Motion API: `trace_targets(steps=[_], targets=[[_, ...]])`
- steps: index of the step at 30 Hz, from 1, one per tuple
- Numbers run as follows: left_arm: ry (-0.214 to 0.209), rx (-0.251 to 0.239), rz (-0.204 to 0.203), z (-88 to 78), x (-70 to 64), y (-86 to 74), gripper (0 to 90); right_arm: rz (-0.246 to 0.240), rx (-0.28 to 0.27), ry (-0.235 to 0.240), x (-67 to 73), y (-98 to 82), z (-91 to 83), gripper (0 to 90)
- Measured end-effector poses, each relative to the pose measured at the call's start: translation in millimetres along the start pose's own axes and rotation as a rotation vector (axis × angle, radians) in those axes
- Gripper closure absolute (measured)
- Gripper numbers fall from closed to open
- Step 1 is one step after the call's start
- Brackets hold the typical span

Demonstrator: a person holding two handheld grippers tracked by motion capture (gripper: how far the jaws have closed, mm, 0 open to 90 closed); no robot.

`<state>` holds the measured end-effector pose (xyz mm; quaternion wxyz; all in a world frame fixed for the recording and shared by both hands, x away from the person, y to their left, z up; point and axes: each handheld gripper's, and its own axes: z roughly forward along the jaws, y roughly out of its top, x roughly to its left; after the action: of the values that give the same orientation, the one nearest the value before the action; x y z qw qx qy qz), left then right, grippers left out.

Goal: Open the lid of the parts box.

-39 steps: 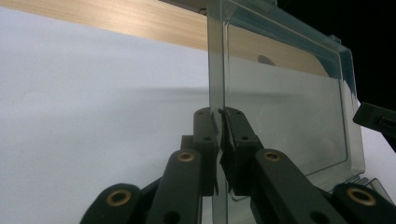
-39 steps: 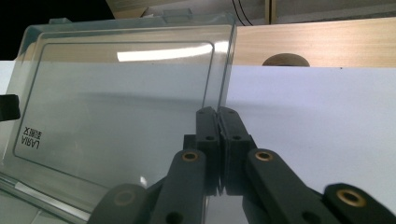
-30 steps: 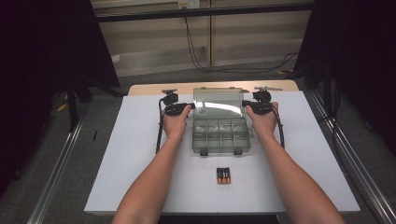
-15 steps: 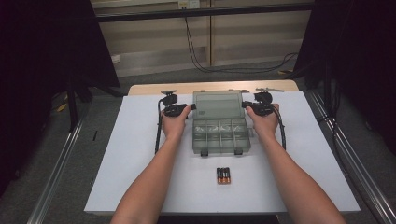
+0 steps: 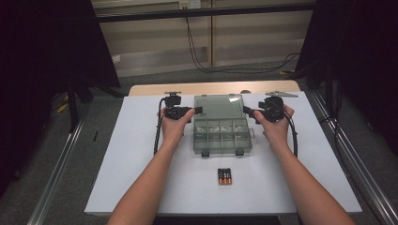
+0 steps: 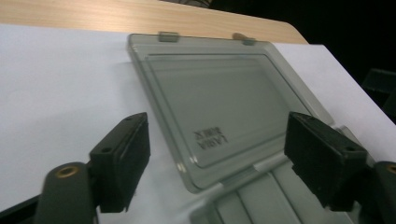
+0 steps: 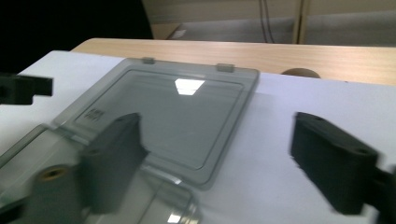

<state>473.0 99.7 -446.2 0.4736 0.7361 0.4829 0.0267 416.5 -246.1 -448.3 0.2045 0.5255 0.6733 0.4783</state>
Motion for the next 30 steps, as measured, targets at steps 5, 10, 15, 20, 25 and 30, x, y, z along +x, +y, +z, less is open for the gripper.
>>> trace_targets(steps=[5, 10, 15, 20, 25, 30], targets=[[-0.051, 0.031, 0.061, -10.2, -15.3, -3.6, 7.4, -0.062, -0.006, -0.009, 10.0, -3.2, -17.8, 0.0], [-0.115, 0.035, 0.115, -21.4, -26.5, -10.0, 0.0, -0.113, -0.026, 0.009, 18.2, -8.0, -39.2, 0.0], [-0.111, 0.039, 0.145, -31.0, -36.3, -15.1, 0.0, -0.159, -0.041, 0.001, 23.9, -13.9, -60.1, 1.6], [-0.106, 0.057, 0.179, -39.0, -46.3, -21.2, 0.4, -0.193, -0.08, -0.009, 27.4, -25.1, -81.2, 2.4], [-0.109, 0.067, 0.206, -44.9, -55.2, -27.5, 1.0, -0.193, -0.093, -0.044, 26.6, -36.5, -97.9, 1.0], [-0.103, 0.087, 0.214, -48.5, -63.7, -35.0, 2.0, -0.211, -0.089, -0.052, 27.0, -49.5, -112.5, 0.4]])
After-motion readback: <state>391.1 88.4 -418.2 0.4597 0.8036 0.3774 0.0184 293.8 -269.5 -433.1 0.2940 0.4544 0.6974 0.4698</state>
